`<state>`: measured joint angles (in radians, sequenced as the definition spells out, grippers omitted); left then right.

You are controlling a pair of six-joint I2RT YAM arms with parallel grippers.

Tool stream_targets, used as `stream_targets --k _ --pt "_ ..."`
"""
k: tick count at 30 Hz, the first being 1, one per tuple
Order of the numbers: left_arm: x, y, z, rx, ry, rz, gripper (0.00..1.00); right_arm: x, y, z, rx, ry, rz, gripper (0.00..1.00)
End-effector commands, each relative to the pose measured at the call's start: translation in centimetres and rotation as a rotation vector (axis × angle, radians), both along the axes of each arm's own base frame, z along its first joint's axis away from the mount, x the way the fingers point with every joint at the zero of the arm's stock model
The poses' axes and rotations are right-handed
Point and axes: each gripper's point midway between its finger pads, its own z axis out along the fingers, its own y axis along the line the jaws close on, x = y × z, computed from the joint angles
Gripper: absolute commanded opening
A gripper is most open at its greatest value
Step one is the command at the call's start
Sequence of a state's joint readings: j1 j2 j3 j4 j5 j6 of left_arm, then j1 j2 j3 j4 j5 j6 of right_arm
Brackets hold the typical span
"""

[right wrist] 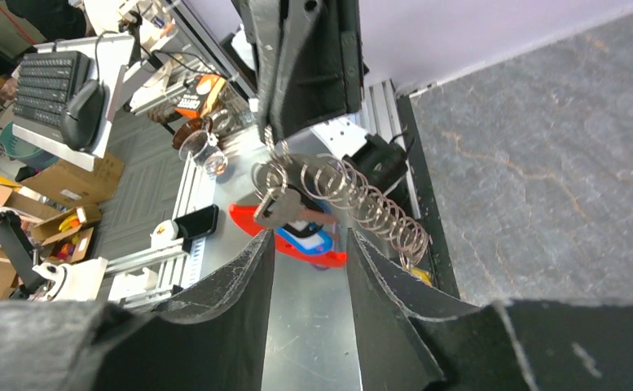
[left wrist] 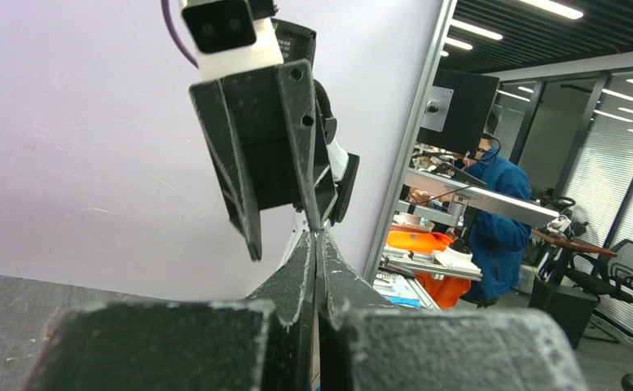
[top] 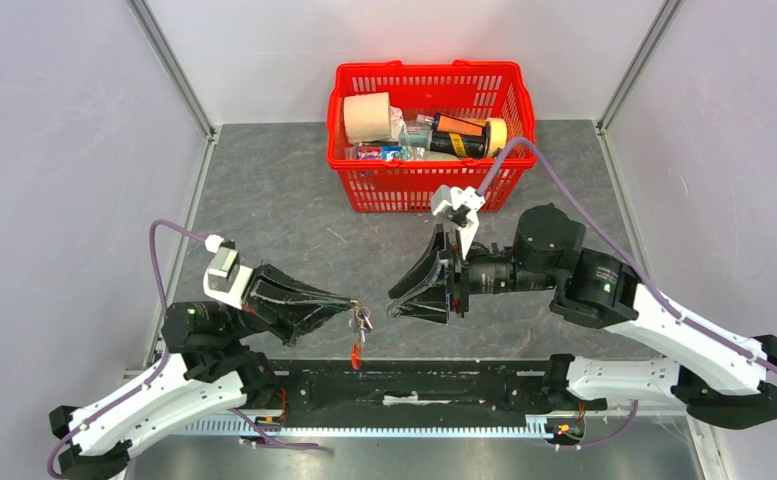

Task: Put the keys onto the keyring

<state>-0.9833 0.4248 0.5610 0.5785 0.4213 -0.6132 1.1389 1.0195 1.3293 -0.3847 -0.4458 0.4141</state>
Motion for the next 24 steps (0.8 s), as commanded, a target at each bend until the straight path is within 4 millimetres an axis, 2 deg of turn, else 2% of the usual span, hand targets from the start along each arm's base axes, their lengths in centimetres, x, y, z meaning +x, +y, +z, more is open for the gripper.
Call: stream_targets --k 1,6,16,24 --pt "0.1 0.9 1.6 -0.07 0.008 0.016 0.02 0.3 -0.7 3.1 0.067 -0.087 -0.024 0.45" --pt "0.7 0.8 1.5 -0.067 0.03 0.039 0.02 0.1 0.2 3.7 0.078 -0.091 0.012 0.45" --pt "1.1 0.6 1.4 -0.071 0.044 0.049 0.02 0.2 1.7 3.6 0.075 -0.092 0.049 0.45" --pt "1.1 0.5 1.2 -0.07 0.048 0.043 0.02 0.2 2.0 4.1 0.095 -0.101 0.059 0.45"
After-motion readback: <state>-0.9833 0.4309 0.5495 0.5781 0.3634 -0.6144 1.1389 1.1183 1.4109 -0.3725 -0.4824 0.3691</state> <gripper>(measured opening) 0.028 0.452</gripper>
